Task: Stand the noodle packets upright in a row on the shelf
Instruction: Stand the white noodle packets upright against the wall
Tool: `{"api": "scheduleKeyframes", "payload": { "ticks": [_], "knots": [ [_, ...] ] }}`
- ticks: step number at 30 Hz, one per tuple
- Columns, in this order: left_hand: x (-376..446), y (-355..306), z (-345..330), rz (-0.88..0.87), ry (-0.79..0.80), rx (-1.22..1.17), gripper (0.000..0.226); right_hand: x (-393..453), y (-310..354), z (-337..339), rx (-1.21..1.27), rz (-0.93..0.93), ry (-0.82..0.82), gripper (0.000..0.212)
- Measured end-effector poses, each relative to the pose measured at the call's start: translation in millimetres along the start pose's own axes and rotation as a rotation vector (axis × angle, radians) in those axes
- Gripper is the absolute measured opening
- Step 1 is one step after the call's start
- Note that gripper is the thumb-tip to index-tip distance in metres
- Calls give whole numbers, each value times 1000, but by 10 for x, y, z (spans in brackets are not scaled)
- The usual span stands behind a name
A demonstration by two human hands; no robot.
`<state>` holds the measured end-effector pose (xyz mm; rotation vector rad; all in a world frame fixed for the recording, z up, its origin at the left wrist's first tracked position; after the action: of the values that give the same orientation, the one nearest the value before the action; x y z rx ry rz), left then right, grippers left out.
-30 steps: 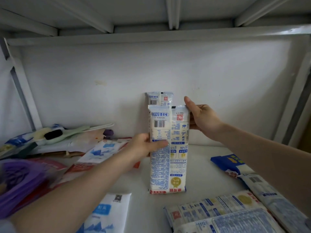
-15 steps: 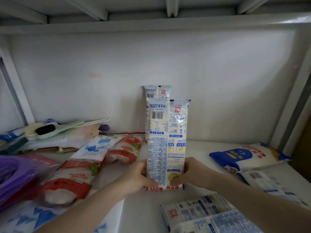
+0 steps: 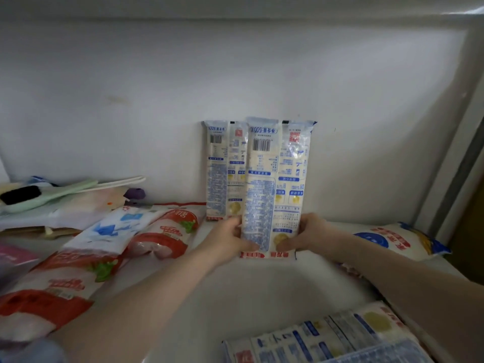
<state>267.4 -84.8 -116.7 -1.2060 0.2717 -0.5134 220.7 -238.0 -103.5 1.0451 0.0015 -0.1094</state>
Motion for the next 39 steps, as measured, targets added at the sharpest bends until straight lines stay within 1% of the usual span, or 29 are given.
{"api": "scheduleKeyframes", "payload": {
  "ticks": [4,8,12,20,25,32,39],
  "knots": [
    [269,-22,-64,-4,-45,-15,51,165,-3,166,15,3,-9,28],
    [468,4,-118,-5,-93,-17,46,330,-38,256,13,-19,-26,28],
    [632,81,-139,3,-140,4,49,509,-103,298,-2,-43,-49,26],
    [825,171,-87,-31,-243,-62,47,786,-177,286,22,-78,-67,42],
    [881,225,-90,-67,-285,-101,49,897,-220,285,34,-95,-63,42],
    [934,280,-95,-80,-324,-141,42,1015,-274,279,37,-107,-39,39],
    [932,334,-86,-88,-401,-99,33,1068,-259,272,4,-90,19,37]
  ]
}}
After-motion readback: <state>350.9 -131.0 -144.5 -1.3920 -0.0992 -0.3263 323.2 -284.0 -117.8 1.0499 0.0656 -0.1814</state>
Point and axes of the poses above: each hand's wrist, its own x-axis towards the middle knuckle, its own z-axis out of the back of the hand, y = z × x, the point moved 8 cm from there along x, towards the middle knuckle, and after that the axes turned 2 degrees about -y, right-handed, at the moved point
